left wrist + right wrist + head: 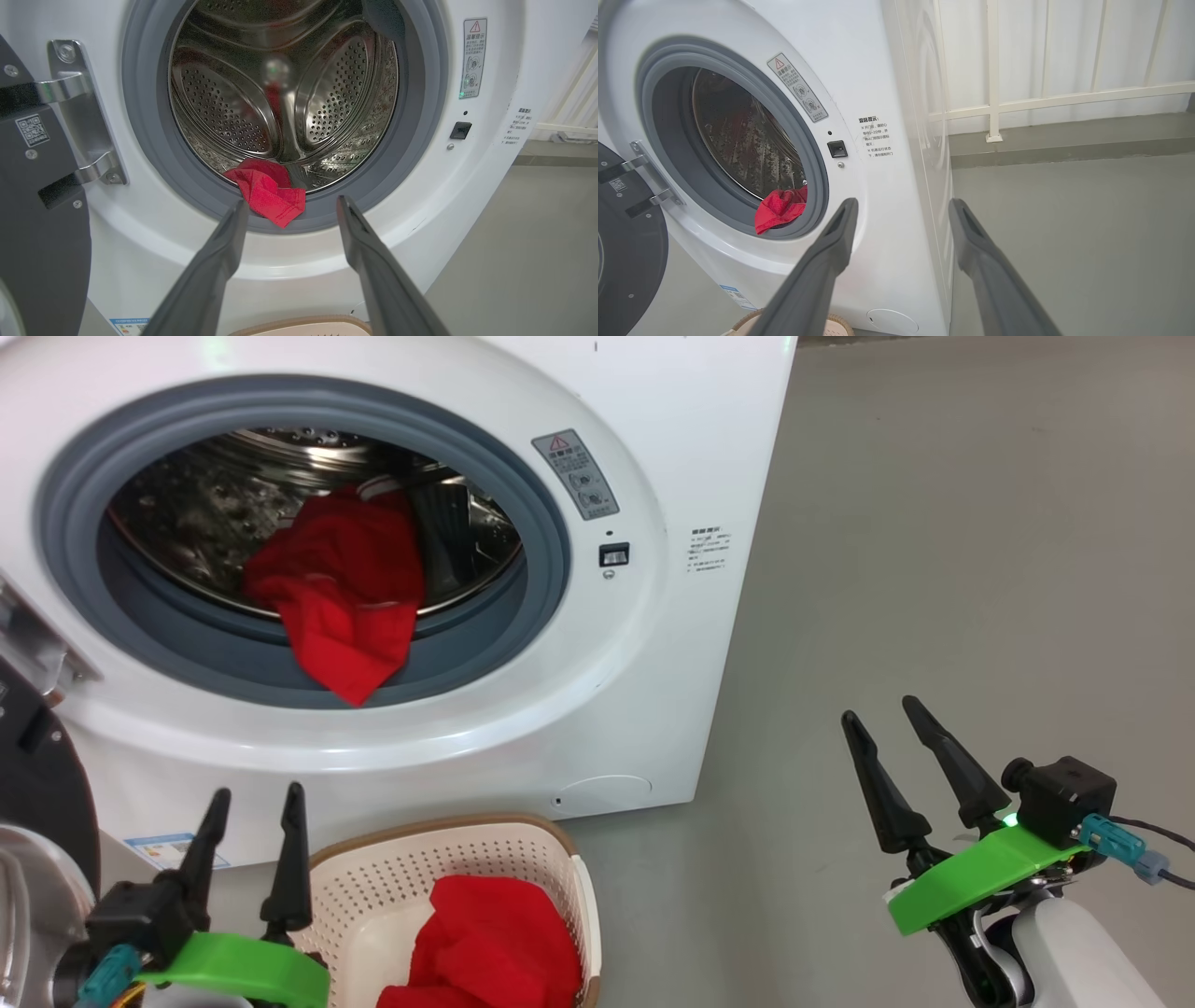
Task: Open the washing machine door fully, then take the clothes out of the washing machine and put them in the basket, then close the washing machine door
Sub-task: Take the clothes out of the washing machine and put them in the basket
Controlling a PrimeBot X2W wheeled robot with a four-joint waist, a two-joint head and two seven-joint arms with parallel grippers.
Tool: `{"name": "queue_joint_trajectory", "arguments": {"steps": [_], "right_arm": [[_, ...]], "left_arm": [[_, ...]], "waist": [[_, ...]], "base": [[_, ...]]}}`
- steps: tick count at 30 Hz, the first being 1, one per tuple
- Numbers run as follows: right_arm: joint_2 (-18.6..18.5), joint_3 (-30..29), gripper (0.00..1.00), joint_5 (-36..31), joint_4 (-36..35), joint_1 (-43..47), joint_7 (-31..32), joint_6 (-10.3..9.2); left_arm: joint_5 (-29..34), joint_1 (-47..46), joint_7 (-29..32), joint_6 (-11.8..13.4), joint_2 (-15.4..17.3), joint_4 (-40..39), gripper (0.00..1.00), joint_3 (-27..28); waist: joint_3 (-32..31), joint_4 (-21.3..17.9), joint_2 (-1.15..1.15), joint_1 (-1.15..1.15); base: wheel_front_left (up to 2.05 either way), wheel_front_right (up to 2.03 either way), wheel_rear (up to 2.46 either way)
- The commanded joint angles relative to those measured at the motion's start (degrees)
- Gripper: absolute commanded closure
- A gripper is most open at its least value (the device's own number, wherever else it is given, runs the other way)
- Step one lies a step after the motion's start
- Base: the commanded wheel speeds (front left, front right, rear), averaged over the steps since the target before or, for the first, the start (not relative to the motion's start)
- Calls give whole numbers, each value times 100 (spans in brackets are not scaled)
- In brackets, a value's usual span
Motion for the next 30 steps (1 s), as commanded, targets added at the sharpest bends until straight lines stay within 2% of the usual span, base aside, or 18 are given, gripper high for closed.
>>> {"name": "queue_joint_trajectory", "arguments": {"steps": [1,13,30], "right_arm": [[-45,67,0,20,-144,81,-69,9],[-144,-44,0,-28,-229,106,-69,9],[-161,-61,0,-72,-267,74,-69,9]], "left_arm": [[77,-34,-40,91,192,-299,0,248],[67,303,92,393,249,-1177,0,331],[25,337,60,425,220,-1232,0,280]], "waist": [[-27,28,0,0],[-59,136,0,0],[-2,128,0,0]], "base": [[0,0,0],[0,0,0],[0,0,0]]}}
